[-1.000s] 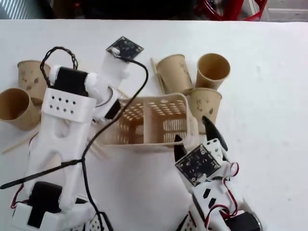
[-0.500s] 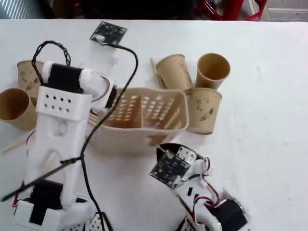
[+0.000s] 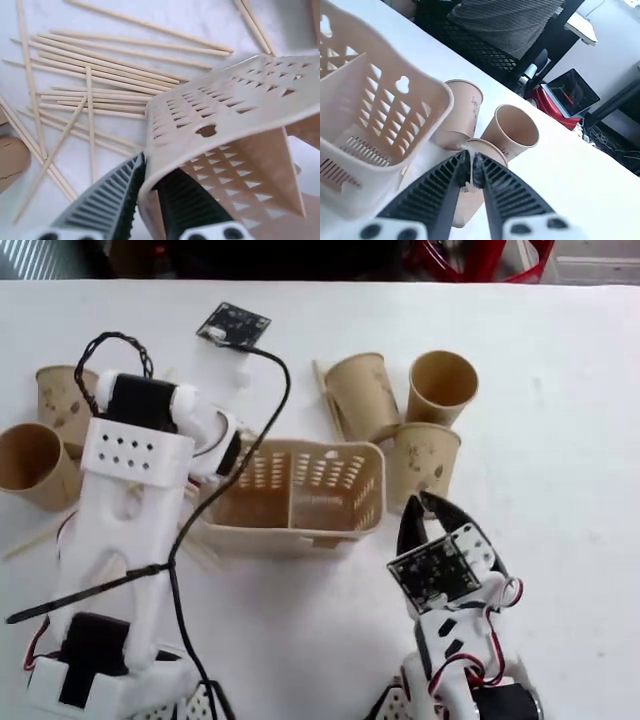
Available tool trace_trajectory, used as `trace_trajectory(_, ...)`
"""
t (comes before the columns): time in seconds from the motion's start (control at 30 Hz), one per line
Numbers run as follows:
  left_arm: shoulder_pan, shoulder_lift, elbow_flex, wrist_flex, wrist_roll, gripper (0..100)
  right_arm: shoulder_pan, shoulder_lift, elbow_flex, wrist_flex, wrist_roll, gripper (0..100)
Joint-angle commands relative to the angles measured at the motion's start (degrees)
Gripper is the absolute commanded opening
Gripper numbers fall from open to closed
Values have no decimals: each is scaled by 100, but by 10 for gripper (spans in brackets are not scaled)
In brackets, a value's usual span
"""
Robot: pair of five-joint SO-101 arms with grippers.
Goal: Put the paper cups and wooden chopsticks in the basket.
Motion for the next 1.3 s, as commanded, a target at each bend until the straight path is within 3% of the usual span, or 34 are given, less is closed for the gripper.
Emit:
trace_trajectory(0.0, 391, -382, 229, 18, 26, 20, 189, 48, 35, -347, 62, 21)
trace_trajectory(0.17, 1068, -646, 905, 18, 26, 20, 198, 48, 396, -646, 62, 22)
trace_trajectory(0.4, 1262, -804, 932, 9, 26, 24, 198, 48, 404, -848, 18, 130)
trace_trajectory(0.5, 1244, -708, 923, 0, 9, 76, 154, 48, 484, -1024, 9, 156)
trace_trajectory(0.63, 1270, -681, 923, -18, -229, 203, 145, 40, 1125, -2009, 9, 155)
trace_trajectory(0.77, 1262, -673, 923, -97, -264, 190, 163, 40, 1776, -2993, -712, 149)
trace_trajectory(0.83, 1253, -673, 958, -202, -255, 169, 189, 31, 1776, -3002, -1029, 121)
trace_trajectory(1.03, 1226, -391, 941, -290, -246, 129, 251, 31, 1459, -2914, -1064, 74)
trace_trajectory(1.27, 1015, 180, 923, -862, -325, 133, 435, 31, 369, -1736, -1081, 74)
